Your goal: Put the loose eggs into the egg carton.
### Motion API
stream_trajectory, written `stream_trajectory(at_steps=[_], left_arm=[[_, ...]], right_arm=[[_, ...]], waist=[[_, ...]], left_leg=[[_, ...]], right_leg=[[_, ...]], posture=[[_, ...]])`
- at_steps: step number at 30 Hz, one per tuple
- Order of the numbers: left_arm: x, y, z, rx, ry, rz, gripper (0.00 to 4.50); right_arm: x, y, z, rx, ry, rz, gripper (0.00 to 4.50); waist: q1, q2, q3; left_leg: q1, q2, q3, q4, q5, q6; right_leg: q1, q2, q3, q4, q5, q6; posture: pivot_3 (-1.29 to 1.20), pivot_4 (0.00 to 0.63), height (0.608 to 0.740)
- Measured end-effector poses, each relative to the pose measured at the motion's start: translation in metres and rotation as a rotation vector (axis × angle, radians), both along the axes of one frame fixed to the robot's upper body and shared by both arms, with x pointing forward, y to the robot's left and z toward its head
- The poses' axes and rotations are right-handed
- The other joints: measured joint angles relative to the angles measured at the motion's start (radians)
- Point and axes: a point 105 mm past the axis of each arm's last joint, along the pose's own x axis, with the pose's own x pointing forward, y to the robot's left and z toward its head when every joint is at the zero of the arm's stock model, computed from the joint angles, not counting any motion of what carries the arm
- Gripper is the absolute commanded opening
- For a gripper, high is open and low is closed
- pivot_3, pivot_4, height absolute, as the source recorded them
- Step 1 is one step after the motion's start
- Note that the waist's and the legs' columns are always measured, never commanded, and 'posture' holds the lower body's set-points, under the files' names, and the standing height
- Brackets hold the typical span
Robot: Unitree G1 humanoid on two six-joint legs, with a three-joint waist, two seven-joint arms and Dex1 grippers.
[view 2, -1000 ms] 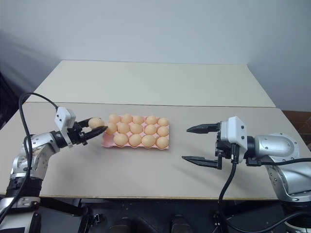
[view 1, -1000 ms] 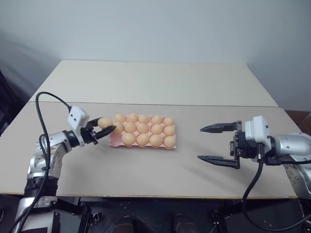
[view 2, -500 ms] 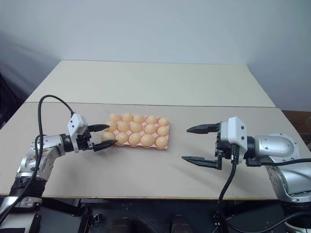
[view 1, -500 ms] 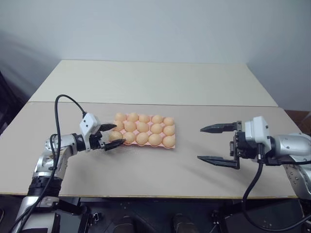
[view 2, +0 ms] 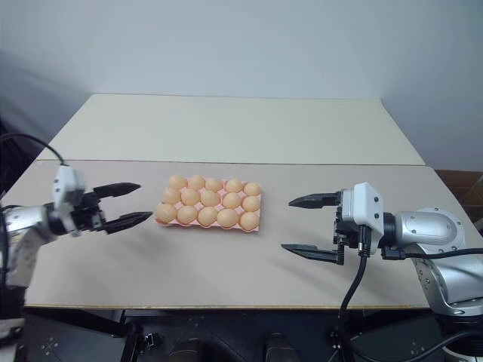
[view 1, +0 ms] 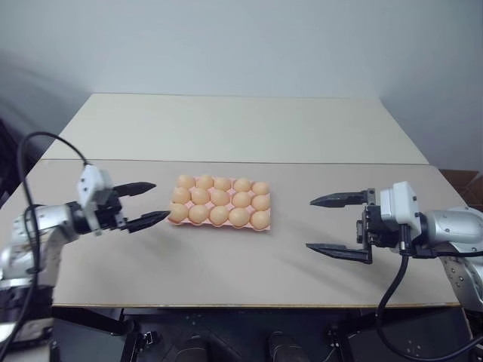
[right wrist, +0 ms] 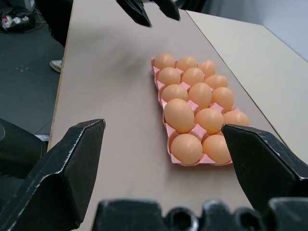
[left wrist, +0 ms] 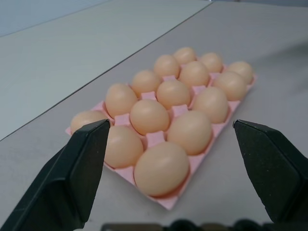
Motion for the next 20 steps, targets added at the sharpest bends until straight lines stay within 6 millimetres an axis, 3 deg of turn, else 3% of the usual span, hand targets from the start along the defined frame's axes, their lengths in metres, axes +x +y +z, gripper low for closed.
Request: stream_trajectory(at_steps=[7,20], left_arm=[[-0.044,0.0,0.002,0.042,0.039,-0.061,4.44],[-0.056,-0.002,0.0,0.01,0.056,0.008,4.44]], right_arm=[[0.001,-0.001,-0.001,-0.002,0.015,0.016,4.5],[0.003,-0.002,0.002,-0.009,0.013,0.043,4.5]], waist=[[0.006,0.0,0.0],[0.005,0.0,0.0]], left_leg=[[0.0,0.0,0.0,0.0,0.0,0.0],[0.001,0.0,0.001,-0.001,0.0,0.0]], right_leg=[[0.0,0.0,0.0,0.0,0.0,0.0],[0.0,0.0,0.0,-0.001,0.0,0.0]], posture=[[0.0,0.15,0.74],[0.0,0.15,0.74]])
